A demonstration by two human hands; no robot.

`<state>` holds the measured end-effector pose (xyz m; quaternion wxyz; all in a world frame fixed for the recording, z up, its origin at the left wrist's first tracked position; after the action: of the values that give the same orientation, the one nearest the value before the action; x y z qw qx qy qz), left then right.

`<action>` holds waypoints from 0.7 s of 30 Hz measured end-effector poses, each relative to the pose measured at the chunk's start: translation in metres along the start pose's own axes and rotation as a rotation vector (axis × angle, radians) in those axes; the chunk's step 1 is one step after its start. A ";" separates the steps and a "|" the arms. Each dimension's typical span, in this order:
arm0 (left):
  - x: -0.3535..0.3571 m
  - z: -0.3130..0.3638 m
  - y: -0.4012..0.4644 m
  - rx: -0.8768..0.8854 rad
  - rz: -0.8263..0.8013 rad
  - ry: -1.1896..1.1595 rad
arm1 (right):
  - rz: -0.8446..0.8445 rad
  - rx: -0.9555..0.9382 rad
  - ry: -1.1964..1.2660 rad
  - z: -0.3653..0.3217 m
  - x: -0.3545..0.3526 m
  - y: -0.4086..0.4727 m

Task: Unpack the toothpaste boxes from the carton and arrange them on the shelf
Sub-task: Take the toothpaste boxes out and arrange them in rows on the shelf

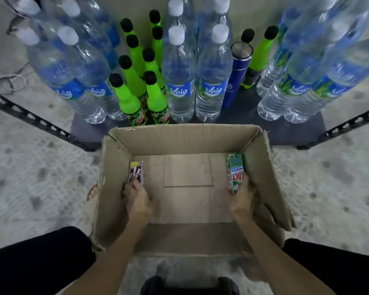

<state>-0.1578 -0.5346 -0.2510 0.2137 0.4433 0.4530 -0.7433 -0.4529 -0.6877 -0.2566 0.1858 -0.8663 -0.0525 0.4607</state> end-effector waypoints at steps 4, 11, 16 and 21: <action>0.003 0.009 0.000 -0.023 0.067 0.081 | 0.054 -0.055 -0.099 -0.005 0.004 -0.001; 0.007 -0.002 0.005 0.054 0.174 0.048 | 0.008 -0.144 0.010 -0.004 0.015 0.001; 0.014 0.001 0.005 0.102 0.155 -0.137 | -0.036 -0.185 0.092 -0.010 0.017 -0.006; 0.004 0.003 0.006 0.203 0.108 -0.291 | -0.114 -0.207 0.080 -0.017 0.025 -0.007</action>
<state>-0.1571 -0.5398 -0.2568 0.2706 0.3740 0.3156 -0.8290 -0.4243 -0.6793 -0.2643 0.1232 -0.8941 -0.1417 0.4065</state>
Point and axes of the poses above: each hand's wrist, its own y-axis towards the middle knuckle, its own x-axis out of the palm, z = x × y, the point moved 5 cm from there along y, towards the middle knuckle
